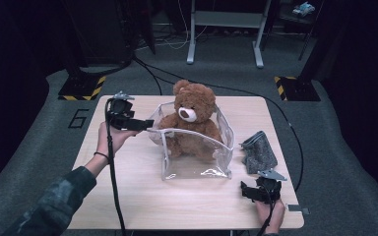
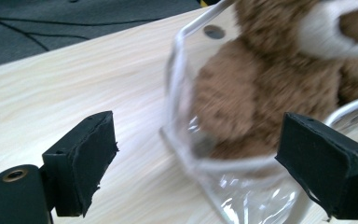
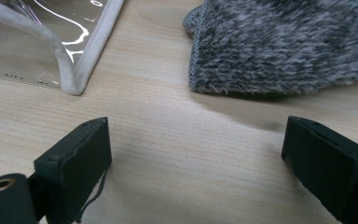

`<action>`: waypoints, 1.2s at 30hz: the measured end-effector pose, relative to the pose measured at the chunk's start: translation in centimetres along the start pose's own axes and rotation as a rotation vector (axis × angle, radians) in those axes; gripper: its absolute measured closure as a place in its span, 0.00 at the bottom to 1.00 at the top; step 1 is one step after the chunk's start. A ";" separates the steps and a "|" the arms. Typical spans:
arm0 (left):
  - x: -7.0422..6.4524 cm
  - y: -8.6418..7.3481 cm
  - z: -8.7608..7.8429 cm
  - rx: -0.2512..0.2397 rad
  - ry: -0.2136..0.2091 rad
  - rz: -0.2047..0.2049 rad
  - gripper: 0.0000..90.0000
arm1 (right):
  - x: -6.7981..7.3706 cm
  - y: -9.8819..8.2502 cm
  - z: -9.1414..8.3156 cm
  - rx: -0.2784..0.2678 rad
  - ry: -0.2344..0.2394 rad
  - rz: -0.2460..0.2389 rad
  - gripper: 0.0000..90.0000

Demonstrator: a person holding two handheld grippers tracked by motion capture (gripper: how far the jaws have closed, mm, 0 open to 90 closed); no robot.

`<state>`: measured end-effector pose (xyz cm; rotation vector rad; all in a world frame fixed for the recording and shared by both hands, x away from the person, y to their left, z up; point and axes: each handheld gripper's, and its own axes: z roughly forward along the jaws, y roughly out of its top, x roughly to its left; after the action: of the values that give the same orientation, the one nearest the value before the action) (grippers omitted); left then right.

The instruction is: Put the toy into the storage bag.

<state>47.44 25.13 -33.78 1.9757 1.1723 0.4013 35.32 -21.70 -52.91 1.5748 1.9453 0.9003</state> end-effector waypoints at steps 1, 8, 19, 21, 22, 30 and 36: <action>0.5 -0.6 -0.2 0.001 0.004 -0.005 0.12 | 0.0 0.0 0.0 0.002 -0.001 -0.005 0.08; 3.0 -5.6 -1.2 0.001 0.048 -0.062 0.12 | 0.0 0.0 0.0 0.004 -0.003 -0.005 0.08; 5.2 -15.3 0.8 0.089 0.104 -0.098 0.12 | 0.1 0.0 0.0 0.007 -0.007 -0.011 0.08; 5.4 -16.6 1.2 0.092 0.114 -0.091 0.12 | 0.1 0.0 0.0 0.007 -0.008 -0.014 0.08; 5.5 -17.2 1.4 0.096 0.119 -0.087 0.12 | 0.1 0.0 0.1 0.009 -0.009 -0.015 0.08; 5.7 -20.7 2.7 0.130 0.145 -0.078 0.11 | 0.3 0.0 0.1 0.012 -0.017 -0.027 0.07; 5.2 -22.0 3.1 0.034 0.216 -0.033 0.10 | 0.3 0.0 0.1 0.018 -0.017 -0.026 0.07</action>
<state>39.01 33.88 -53.08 1.9770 1.3518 0.5927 35.38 -21.35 -52.96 1.5595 1.9628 0.8582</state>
